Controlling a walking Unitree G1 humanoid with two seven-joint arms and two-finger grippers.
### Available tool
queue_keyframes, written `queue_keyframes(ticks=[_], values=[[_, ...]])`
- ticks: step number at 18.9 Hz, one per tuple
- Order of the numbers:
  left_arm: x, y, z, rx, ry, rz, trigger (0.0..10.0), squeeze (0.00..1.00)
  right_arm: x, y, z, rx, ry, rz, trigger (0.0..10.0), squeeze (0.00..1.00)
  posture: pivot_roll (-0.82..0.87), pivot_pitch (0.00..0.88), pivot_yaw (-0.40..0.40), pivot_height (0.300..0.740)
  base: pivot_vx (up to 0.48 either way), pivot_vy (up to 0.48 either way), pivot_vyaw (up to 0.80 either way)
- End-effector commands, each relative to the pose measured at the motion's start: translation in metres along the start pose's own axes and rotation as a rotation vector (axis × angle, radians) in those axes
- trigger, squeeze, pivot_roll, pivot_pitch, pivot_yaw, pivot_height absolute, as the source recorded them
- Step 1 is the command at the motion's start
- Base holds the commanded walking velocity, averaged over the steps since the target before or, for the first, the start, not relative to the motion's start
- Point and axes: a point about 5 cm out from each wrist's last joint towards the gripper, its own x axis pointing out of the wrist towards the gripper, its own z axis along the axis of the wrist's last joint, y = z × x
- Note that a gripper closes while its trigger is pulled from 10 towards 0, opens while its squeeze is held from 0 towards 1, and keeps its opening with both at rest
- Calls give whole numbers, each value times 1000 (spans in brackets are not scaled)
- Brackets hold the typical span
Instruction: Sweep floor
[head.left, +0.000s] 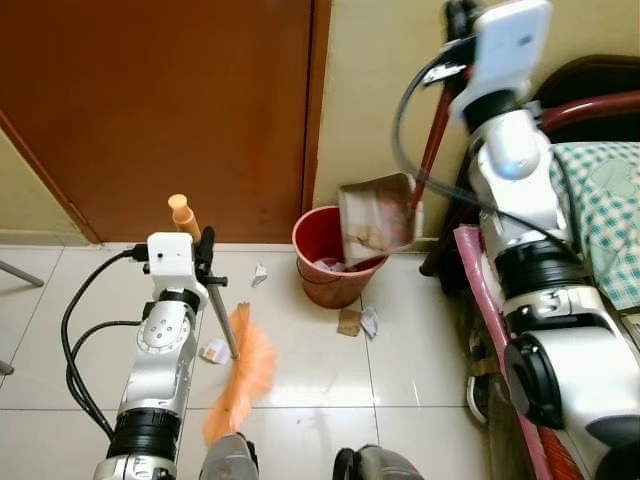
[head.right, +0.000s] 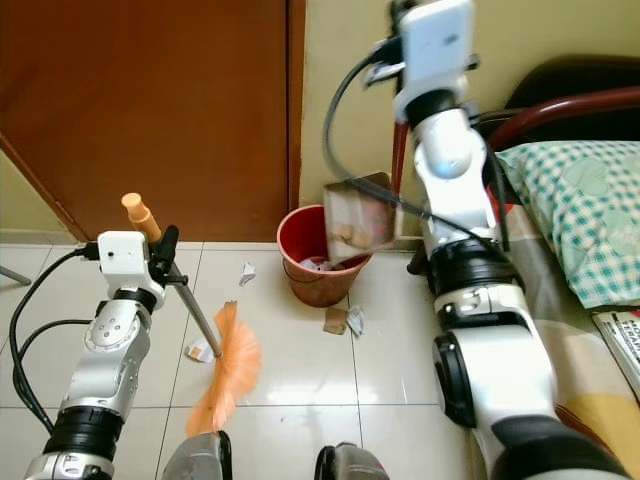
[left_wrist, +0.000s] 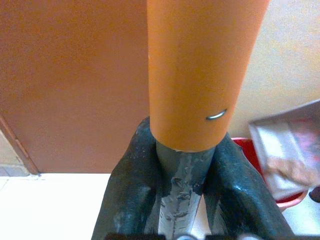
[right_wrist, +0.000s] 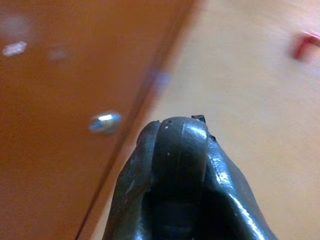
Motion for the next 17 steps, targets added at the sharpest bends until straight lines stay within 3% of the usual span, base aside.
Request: queue_keyframes(ticks=[1,3,5,15,16,17], values=[[-2,-6,-8,-15,38,-26,10000,0,2,11,18,-104,-116,105,10000,0,-8,35,-67,740,0,0,0],[-2,-6,-8,-14,39,-27,10000,0,-8,35,14,-191,-145,260,10000,0,-8,37,-68,740,0,0,0],[-3,-6,-9,-14,40,-27,10000,0,-15,46,11,-216,-156,315,10000,0,-8,39,-69,740,0,0,0],[-2,-8,-9,-16,40,-30,10000,0,-9,44,23,-175,-211,267,10000,0,-10,38,-71,740,0,0,0],[-2,-8,-8,-17,40,-29,10000,0,-2,39,38,-128,-258,220,10000,0,-11,36,-75,740,0,0,0],[-2,-8,-8,-17,40,-29,10000,0,-2,39,38,-128,-258,220,10000,0,-11,36,-75,740,0,0,0]])
